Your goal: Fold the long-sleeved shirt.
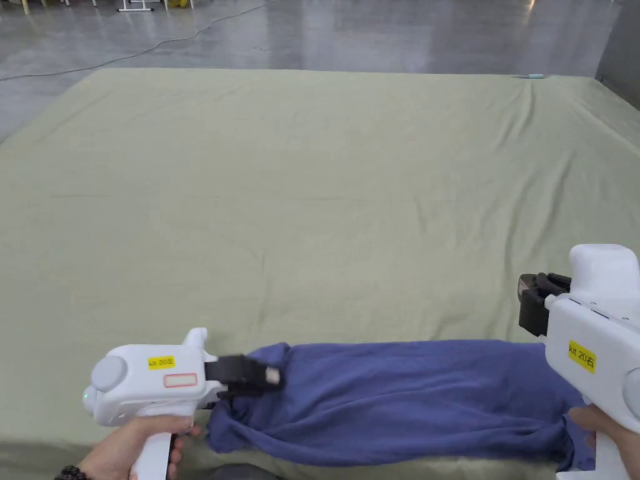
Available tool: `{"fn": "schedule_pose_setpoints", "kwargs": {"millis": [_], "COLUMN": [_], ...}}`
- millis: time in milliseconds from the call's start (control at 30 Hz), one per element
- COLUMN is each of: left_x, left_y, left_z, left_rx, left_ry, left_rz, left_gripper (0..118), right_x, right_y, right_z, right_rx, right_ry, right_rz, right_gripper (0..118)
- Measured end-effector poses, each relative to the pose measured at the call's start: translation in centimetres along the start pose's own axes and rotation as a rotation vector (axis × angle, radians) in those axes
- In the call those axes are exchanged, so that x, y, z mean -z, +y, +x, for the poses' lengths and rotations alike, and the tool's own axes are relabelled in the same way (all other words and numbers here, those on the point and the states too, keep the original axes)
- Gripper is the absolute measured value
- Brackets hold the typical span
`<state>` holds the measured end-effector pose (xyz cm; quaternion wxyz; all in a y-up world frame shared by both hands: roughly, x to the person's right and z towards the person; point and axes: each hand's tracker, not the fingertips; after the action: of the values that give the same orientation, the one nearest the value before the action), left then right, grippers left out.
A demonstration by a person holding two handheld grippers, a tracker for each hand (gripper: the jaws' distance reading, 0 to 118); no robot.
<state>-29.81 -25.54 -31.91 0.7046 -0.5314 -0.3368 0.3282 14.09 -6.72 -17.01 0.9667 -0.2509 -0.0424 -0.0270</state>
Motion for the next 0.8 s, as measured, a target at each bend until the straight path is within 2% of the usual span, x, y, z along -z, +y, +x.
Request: {"fn": "schedule_pose_setpoints", "kwargs": {"millis": [33,67,100,333,367,467,533,633,733,800], "left_x": [0.6,0.6,0.2,-6.9,-8.5,-13.1,-16.4,-20.0,-20.9,-20.3], "left_y": [-0.1,0.4,0.3,3.6,3.4,5.0,5.2,5.5,5.3,4.7], "left_z": [0.4,-0.1,0.3,-0.6,-0.6,-2.3,-3.2,-4.6,-3.8,-2.2], "left_rx": [0.051,0.084,0.044,0.003,0.03,-0.029,-0.022,-0.094,-0.094,-0.081], "left_ry": [0.151,0.159,0.037,0.094,0.155,0.214,0.306,0.389,0.386,0.329], "left_rz": [-0.03,-0.062,-0.02,0.094,0.128,0.182,0.237,0.284,0.249,0.202], "left_gripper": [79,20,0,0,0,0,0,0,0,0], "right_x": [0.1,0.1,0.1,0.4,0.5,1.0,1.4,1.9,2.4,2.6], "right_y": [0.0,-0.1,-0.1,-0.2,-0.2,-0.1,-0.1,-0.1,-0.3,-0.4], "right_z": [0.1,0.1,0.0,-0.2,-0.4,-0.9,-1.3,-1.9,-2.5,-2.8], "right_rx": [0.003,0.004,0.002,-0.012,-0.011,-0.019,-0.025,-0.023,-0.035,-0.038], "right_ry": [0.003,0.004,0.0,-0.017,-0.018,-0.018,-0.012,0.008,0.025,0.037], "right_rz": [-0.005,-0.009,-0.013,-0.032,-0.033,-0.044,-0.047,-0.053,-0.062,-0.065], "right_gripper": [0,0,0,0,0,0,0,0,0,0]}}
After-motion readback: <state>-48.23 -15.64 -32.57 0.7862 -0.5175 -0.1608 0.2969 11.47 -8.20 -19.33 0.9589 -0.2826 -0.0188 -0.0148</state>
